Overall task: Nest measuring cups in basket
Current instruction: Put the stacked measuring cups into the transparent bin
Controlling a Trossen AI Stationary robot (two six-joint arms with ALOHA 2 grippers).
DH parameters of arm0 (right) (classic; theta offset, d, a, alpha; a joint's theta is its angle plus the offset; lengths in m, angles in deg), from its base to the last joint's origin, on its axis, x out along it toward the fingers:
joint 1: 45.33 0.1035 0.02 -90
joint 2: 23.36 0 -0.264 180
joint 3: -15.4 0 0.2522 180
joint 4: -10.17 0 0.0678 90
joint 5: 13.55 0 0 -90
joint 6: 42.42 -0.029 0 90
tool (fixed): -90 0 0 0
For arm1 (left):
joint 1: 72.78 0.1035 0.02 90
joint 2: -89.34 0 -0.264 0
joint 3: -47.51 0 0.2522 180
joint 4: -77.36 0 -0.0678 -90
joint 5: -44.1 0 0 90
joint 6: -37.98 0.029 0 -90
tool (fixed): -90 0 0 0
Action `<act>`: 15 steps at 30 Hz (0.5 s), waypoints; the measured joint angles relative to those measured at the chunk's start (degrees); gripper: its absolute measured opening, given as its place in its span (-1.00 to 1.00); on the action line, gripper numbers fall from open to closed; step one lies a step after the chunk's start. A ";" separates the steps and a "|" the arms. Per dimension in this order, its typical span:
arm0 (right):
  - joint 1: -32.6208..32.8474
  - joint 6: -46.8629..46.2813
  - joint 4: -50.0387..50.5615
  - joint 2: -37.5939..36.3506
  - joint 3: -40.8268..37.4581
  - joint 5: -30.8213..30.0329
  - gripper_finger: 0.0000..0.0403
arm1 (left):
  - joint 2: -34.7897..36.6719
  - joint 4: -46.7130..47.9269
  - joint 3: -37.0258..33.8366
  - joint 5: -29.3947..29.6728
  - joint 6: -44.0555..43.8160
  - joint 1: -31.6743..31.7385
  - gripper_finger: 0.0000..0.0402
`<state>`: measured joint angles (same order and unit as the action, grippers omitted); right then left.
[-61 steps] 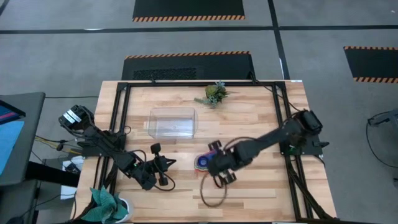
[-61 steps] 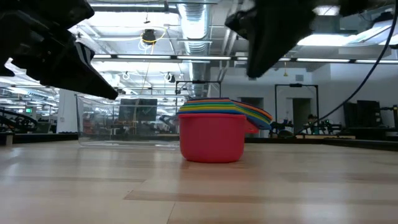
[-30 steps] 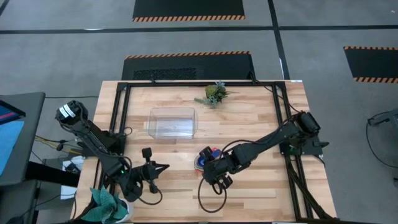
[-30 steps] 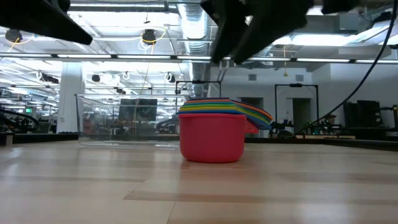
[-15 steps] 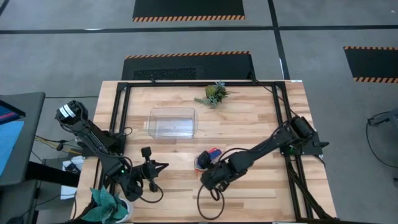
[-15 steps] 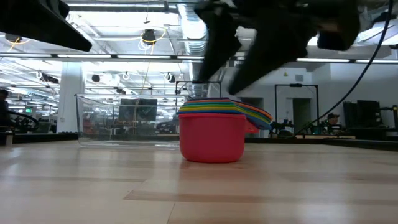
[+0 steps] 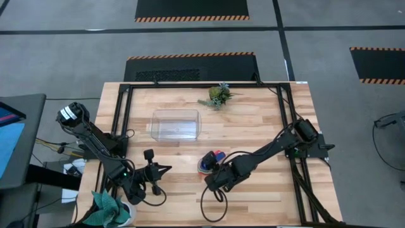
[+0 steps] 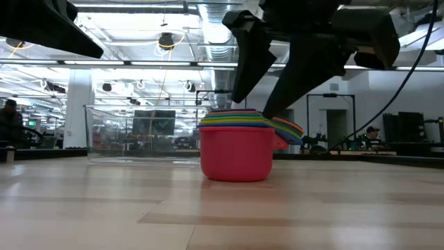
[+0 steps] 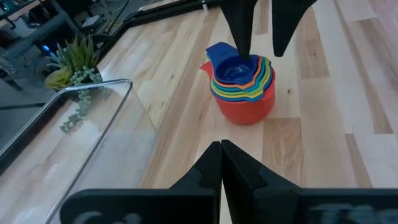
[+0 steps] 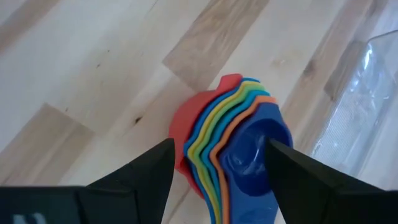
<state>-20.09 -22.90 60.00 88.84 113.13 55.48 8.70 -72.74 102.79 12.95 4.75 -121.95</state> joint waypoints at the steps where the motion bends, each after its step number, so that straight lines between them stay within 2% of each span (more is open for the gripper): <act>1: 0.00 0.01 0.11 0.00 -0.02 0.00 0.33 | 0.00 -0.02 0.00 0.00 0.00 0.00 -1.00; 8: -0.26 -4.31 -0.07 0.00 -0.02 1.41 0.33 | 0.00 -0.07 -0.02 0.00 -0.41 0.00 -1.00; 15: -0.29 -4.91 -0.48 0.00 -1.24 1.64 0.33 | 0.00 -0.13 -0.02 0.00 -0.44 0.00 -1.00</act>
<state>-20.39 -27.80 59.52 88.84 111.89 57.12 8.70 -72.87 102.77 12.95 4.31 -121.95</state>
